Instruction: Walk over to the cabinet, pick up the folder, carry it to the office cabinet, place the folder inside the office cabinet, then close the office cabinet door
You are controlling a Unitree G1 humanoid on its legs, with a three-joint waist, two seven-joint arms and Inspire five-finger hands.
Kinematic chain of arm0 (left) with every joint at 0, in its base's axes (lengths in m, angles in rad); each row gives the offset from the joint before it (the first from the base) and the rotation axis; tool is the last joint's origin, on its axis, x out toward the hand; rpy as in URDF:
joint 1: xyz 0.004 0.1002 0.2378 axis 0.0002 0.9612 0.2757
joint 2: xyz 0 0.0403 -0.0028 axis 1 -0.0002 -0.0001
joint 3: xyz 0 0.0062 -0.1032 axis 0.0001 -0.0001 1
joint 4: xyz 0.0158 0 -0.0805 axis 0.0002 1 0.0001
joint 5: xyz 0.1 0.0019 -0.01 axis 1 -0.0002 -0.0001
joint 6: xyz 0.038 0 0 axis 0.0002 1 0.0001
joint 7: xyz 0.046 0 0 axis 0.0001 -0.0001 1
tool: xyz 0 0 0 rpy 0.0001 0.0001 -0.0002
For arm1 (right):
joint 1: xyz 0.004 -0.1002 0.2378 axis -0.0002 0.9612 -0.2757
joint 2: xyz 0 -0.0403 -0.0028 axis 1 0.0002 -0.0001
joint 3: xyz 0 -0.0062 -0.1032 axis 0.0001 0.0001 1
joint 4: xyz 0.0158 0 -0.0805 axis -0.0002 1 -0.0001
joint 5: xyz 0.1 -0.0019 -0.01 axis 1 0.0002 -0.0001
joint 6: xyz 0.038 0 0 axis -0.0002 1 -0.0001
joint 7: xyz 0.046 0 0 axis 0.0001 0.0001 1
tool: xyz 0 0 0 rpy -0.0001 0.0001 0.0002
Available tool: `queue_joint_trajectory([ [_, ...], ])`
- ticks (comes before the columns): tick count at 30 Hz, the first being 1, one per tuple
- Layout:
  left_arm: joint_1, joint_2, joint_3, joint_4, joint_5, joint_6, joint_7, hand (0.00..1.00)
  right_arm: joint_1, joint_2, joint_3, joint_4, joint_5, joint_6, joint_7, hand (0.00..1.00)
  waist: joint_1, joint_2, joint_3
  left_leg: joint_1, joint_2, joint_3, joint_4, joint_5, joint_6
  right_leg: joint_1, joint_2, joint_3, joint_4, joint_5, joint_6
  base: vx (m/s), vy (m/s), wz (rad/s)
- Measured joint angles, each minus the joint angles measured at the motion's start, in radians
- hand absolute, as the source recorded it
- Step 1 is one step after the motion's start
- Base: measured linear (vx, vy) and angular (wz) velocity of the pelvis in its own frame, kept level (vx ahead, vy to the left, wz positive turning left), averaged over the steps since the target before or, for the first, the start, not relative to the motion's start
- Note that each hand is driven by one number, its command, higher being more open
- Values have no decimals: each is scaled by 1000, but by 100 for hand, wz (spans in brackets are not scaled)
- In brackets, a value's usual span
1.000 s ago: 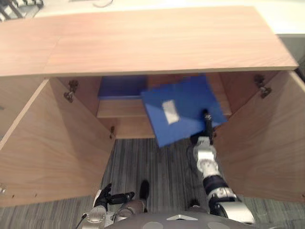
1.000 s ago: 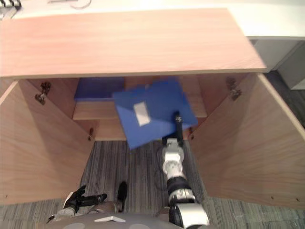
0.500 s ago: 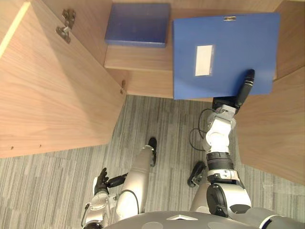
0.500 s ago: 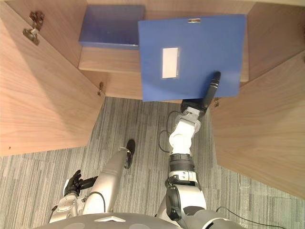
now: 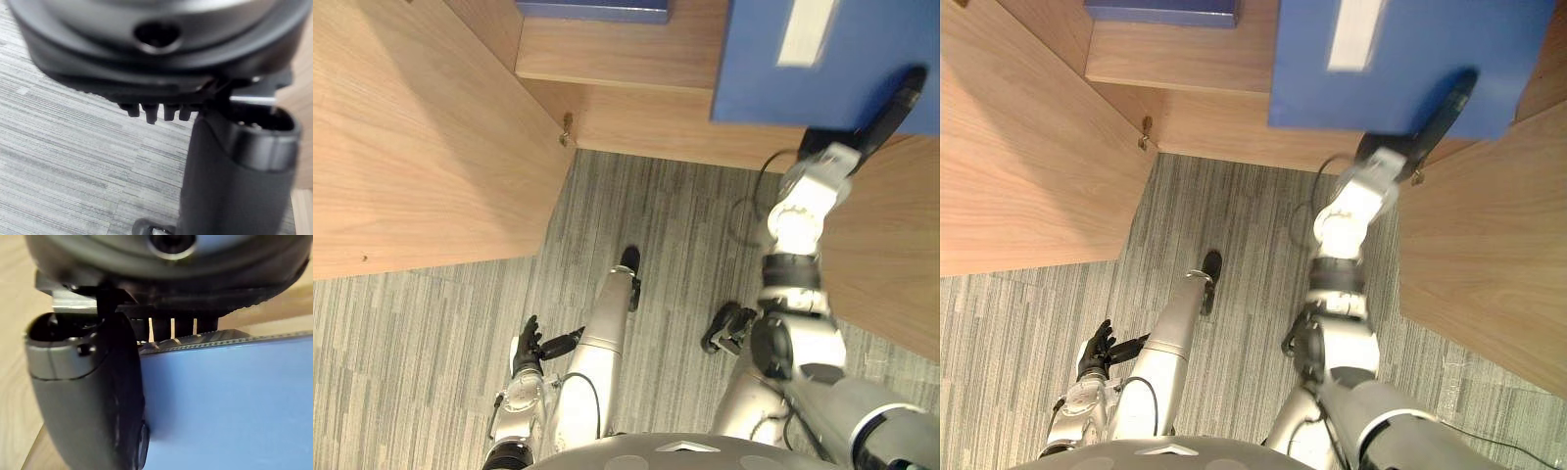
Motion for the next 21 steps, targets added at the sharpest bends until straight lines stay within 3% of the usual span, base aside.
queue_joint_trajectory([
  [5,0,-3,1,-7,-19,-7,0,100,-250,-168,-74,183,1,32,-69,0,19,2,1,-44,-6,-14,0,19,-15,-48,-2,-1,27,-4,-8,-33,1,9],
  [10,7,-17,1,-7,-24,-6,-1,100,-384,-293,-79,305,-1,119,-134,0,33,22,12,-50,-20,-43,-24,52,-29,-53,-3,-11,44,-16,-24,-19,-14,17],
  [13,28,-23,1,-10,-24,-8,-6,100,-421,-328,-64,323,-2,147,-155,0,43,31,16,-59,-21,-61,-41,64,-48,-63,-2,-26,51,-20,-33,-25,-15,12],
  [21,77,-33,45,1,-20,-8,-10,100,-466,-374,-55,351,0,149,-171,0,61,50,26,-81,-29,-106,-79,109,-75,-85,-2,-61,76,-36,-58,-17,-10,14],
])
